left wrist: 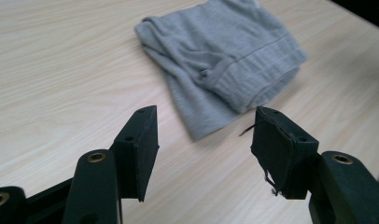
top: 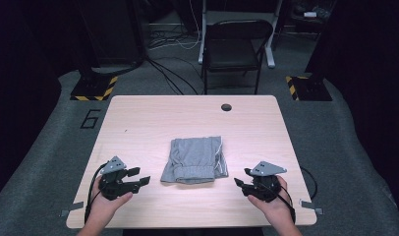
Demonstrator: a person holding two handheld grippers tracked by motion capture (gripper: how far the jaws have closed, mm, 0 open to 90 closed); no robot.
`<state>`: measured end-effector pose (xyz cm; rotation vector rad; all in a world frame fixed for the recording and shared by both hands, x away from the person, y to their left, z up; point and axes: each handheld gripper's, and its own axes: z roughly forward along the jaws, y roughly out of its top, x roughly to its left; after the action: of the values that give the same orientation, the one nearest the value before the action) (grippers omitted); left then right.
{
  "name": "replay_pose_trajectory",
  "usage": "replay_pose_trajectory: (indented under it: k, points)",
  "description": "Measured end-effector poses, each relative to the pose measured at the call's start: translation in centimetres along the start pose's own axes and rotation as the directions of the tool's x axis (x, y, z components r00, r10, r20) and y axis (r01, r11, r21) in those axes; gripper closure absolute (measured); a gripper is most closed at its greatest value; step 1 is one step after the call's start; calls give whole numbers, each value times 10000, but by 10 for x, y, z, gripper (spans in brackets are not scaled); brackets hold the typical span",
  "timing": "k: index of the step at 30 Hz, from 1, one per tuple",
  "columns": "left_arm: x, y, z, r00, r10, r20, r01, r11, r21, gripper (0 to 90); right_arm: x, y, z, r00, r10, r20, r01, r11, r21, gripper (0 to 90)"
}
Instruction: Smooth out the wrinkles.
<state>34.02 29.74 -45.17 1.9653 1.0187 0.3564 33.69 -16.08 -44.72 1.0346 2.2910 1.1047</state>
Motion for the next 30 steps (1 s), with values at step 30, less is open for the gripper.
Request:
replay_pose_trajectory:
  k: [30]
  points:
    - [27,-18,24,9986,-503,-188,514,9968,614,413,-19,-29,28,9998,206,-11,-205,9982,563,466]
